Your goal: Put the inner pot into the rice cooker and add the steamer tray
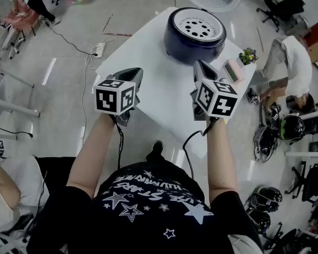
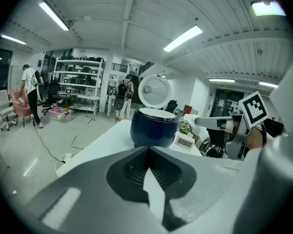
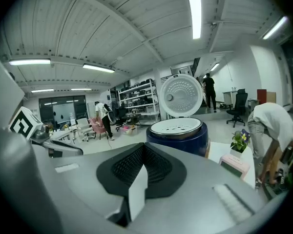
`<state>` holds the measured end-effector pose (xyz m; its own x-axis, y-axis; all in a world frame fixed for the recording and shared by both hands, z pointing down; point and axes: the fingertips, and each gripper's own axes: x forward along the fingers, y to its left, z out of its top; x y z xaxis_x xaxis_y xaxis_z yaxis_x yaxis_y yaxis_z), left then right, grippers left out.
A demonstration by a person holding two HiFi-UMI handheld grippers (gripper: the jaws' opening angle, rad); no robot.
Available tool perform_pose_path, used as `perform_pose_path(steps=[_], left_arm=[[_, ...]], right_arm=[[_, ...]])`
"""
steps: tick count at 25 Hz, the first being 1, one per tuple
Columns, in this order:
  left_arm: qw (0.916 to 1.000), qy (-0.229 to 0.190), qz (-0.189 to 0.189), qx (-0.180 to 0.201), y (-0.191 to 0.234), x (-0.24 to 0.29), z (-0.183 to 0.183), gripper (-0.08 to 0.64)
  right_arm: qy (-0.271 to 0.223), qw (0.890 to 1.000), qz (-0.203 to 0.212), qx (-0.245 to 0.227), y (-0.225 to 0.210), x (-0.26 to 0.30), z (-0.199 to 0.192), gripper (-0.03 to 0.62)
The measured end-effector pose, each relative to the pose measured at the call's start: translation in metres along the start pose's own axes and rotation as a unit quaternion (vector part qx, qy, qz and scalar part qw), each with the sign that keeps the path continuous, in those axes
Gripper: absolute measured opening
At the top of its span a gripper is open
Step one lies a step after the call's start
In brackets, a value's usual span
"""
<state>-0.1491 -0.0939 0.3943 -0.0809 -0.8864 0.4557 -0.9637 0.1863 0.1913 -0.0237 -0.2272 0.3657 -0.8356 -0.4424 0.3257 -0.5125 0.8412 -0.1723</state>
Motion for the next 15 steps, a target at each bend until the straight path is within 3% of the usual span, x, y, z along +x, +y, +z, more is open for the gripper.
perform_pose_path(steps=[15], left_arm=[[0.9999, -0.003, 0.011, 0.002, -0.029, -0.066, -0.039, 0.000]], right_arm=[[0.005, 1.000, 0.011, -0.009, 0.034, -0.077, -0.039, 0.025]])
